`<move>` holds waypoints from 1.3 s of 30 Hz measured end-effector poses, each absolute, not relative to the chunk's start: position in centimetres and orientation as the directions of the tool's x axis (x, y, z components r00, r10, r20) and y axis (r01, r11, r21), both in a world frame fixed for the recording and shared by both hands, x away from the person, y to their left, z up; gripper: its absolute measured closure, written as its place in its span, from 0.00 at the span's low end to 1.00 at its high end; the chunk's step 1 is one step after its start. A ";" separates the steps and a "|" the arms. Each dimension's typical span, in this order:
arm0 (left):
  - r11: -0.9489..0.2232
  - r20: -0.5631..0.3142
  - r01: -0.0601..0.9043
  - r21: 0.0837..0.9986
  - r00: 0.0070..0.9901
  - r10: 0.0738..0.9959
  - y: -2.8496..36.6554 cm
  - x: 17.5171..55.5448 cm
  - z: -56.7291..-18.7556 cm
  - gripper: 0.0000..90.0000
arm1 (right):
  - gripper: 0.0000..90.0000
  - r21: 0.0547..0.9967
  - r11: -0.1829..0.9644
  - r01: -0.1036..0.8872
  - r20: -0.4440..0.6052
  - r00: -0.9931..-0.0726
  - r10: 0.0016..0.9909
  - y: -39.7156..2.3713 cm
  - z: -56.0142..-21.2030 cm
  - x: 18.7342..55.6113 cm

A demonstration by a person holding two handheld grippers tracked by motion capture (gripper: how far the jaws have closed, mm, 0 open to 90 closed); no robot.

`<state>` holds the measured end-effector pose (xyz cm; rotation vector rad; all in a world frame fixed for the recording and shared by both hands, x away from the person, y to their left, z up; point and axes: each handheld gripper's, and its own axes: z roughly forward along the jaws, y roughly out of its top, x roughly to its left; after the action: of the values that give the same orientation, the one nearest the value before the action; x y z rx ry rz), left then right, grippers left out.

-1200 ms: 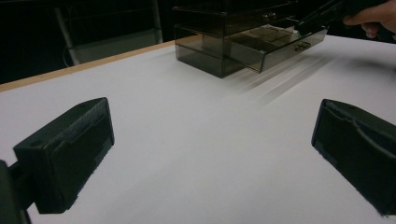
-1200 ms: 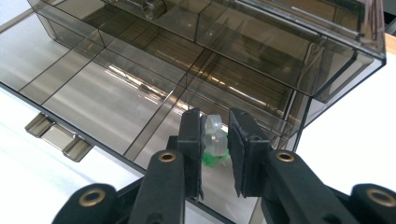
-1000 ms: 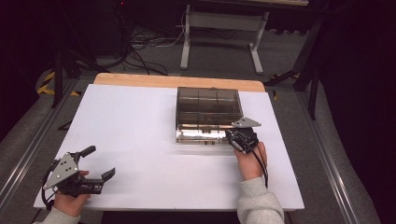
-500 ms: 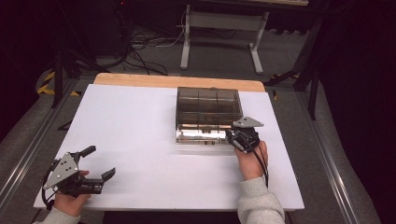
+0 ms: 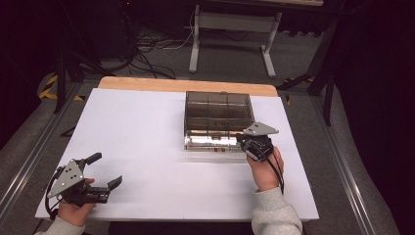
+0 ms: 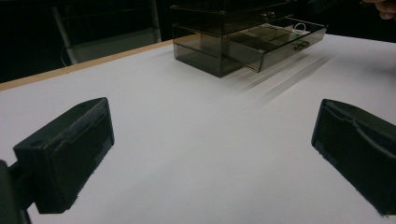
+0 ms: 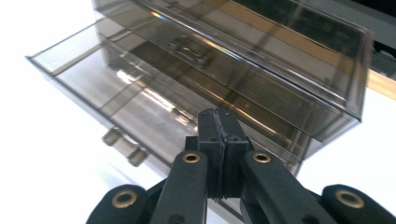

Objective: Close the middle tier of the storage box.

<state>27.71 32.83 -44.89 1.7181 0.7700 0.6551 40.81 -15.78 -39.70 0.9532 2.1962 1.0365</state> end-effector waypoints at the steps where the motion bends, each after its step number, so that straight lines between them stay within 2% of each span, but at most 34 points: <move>1: -0.200 0.048 0.169 0.965 0.637 0.770 32.9 27.7 -44.9 0.00 | 1.00 0.806 0.466 0.364 -0.161 -0.624 0.765 -15.7 -39.6 40.7; 6: -0.201 0.049 0.168 0.965 0.637 0.769 32.9 27.7 -44.9 0.00 | 1.00 0.792 0.515 0.329 -0.164 -0.697 0.698 -14.9 -39.3 40.4; 16: -0.201 0.048 0.170 0.965 0.637 0.769 32.9 27.7 -44.9 0.00 | 1.00 0.753 0.578 0.314 -0.159 -0.766 0.623 -14.1 -39.1 40.0; 28: -0.204 0.049 0.172 0.964 0.638 0.768 32.9 27.7 -44.9 0.00 | 1.00 0.698 0.647 0.307 -0.149 -0.822 0.550 -13.4 -39.6 40.0; 39: -0.201 0.046 0.171 0.964 0.640 0.767 32.9 27.7 -44.9 0.00 | 1.00 0.660 0.677 0.327 -0.124 -0.841 0.527 -13.3 -40.0 40.2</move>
<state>27.69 32.86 -44.89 1.7207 0.7687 0.6513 40.15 -13.33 -39.96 0.6786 2.5874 0.9319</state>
